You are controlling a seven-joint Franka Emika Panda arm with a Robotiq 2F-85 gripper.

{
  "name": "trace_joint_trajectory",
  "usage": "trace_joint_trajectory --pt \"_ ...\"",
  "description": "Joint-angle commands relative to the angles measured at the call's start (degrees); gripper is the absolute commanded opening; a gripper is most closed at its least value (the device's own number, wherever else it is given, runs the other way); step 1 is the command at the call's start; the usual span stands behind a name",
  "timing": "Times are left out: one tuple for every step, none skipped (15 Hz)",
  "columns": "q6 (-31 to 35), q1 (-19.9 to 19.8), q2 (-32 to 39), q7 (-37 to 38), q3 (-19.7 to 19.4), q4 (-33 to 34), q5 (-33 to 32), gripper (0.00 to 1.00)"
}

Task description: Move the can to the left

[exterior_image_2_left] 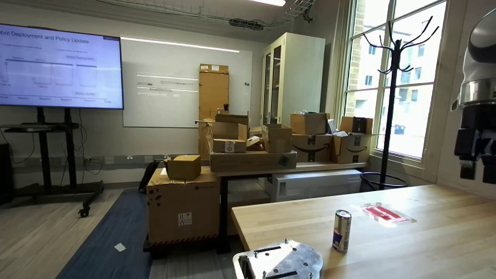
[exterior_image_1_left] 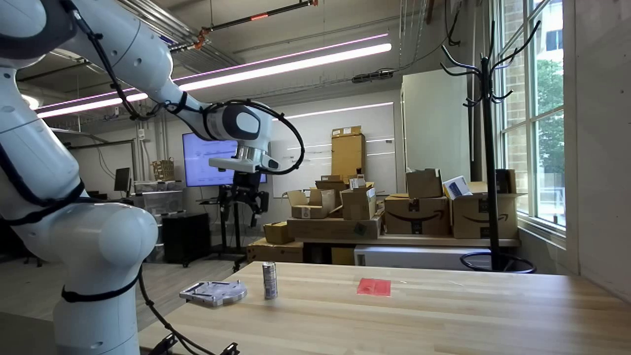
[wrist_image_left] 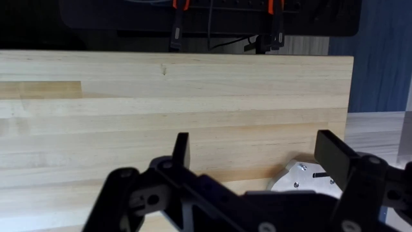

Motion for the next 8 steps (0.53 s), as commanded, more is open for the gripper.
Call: trace_joint_trajectory --pt "4.5 1.2 4.0 1.6 3.2 2.9 0.9 1.0" --pt "5.7 1.6 5.2 1.5 3.6 3.5 1.2 1.0" --pt "7.5 2.1 6.8 1.4 3.9 4.4 1.7 1.0" --pt "9.2 2.6 8.5 0.9 4.0 5.2 2.3 1.0" --pt "11.1 2.9 10.3 0.4 4.2 6.1 2.6 1.0" --pt "12.7 3.2 12.4 0.1 4.3 7.3 2.9 1.0" --pt "13.8 3.5 15.0 -0.5 4.3 8.7 3.2 1.0" --pt "15.3 3.6 17.5 -0.9 4.3 10.0 3.2 1.0"
